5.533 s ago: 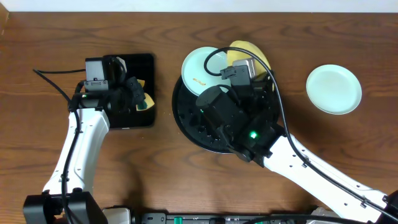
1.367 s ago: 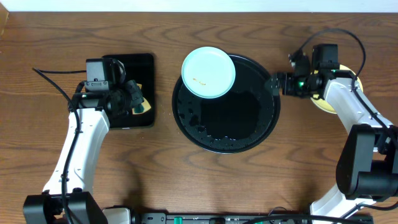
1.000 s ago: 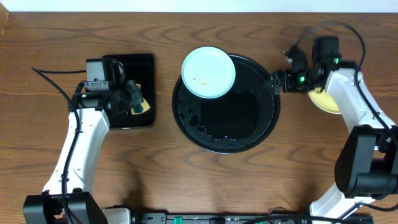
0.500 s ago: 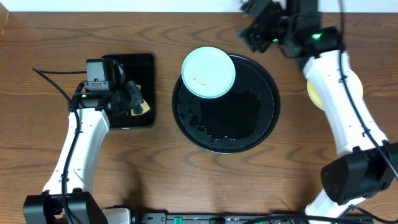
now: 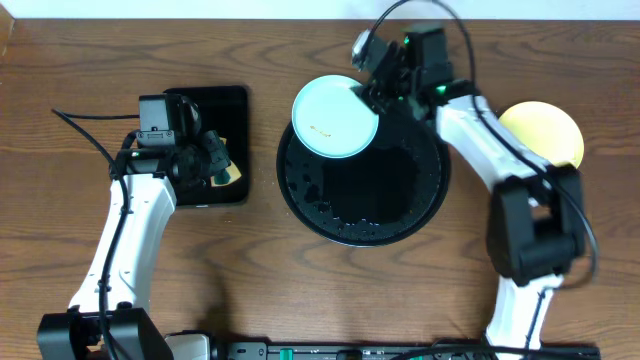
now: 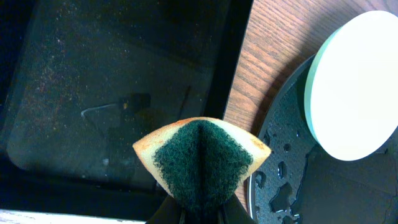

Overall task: Clean dirty plates on tray and stack at the side
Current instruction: 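Reach the right gripper to the rim of the remaining light-green plate, then grasp the light-green plate rim and drag it toward the front right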

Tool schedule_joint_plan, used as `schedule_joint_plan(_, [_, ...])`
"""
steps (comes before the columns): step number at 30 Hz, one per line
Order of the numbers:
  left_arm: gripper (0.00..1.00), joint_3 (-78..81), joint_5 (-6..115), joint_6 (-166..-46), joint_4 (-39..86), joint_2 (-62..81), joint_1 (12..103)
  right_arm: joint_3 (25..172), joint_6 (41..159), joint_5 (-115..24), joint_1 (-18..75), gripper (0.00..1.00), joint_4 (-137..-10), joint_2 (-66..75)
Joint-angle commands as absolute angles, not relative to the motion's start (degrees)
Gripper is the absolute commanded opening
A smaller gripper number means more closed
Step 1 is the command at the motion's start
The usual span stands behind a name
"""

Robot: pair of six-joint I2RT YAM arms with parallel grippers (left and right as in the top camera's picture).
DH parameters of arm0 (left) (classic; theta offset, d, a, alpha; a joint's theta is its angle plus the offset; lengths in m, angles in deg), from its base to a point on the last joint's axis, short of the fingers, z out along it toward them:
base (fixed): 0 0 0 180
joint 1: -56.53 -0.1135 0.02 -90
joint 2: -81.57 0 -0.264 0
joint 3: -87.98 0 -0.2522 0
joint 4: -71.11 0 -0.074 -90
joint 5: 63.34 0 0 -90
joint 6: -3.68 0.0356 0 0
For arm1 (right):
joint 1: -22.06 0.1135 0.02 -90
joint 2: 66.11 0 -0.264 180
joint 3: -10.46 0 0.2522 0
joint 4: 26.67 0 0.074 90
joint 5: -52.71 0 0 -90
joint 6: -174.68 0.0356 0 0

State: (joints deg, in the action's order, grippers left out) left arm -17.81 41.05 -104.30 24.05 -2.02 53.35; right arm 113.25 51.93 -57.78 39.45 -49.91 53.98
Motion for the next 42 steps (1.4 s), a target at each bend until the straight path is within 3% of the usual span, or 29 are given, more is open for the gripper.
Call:
schedule_joint_plan(1, [0.08,-18.1,40.5,-103.6,23.5,-2.2,53.2,112.6,52.2,-57.7,40.1,0.75,-47.2,58.6])
schedule_joint_plan(8, [0.08,-18.1,40.5,-103.6,22.8,-2.3,53.2,112.6,57.9,-58.4,40.1,0.66,-41.3,63.3])
schedule_joint_plan(10, [0.08,-18.1,40.5,-103.6,22.8,-2.3,53.2,112.6,57.9,-58.6,40.2,0.57,-41.3,64.0])
schedule_joint_plan(12, [0.08,-18.1,40.5,-103.6,22.8,-2.3,53.2,112.6,57.9,-58.6,40.3,0.45,-41.5,64.2])
schedule_joint_plan(13, [0.08,-18.1,40.5,-103.6,22.8,-2.3,53.2,112.6,58.2,-58.5,40.3,0.32,-41.6,64.2])
schedule_joint_plan(15, [0.08,-18.1,40.5,-103.6,22.8,-2.3,53.2,112.6,59.0,-58.5,40.4,0.24,-41.5,64.2])
schedule_joint_plan(20, [0.08,-18.1,40.5,-103.6,22.8,-2.3,53.2,112.6,59.4,-58.5,40.5,0.23,-41.7,64.2])
schedule_joint_plan(31, [0.08,-18.1,40.5,-103.6,22.9,-2.3,53.2,112.6,59.4,-58.3,40.5,0.01,-42.3,64.2])
schedule_joint_plan(41, [0.08,-18.1,40.5,-103.6,22.9,-2.3,53.2,113.8,69.4,-58.3,39.2,0.02,-39.9,62.4])
schedule_joint_plan(42, [0.08,-18.1,40.5,-103.6,22.9,-2.3,53.2,114.2,69.9,-58.7,38.9,0.11,-40.6,62.1])
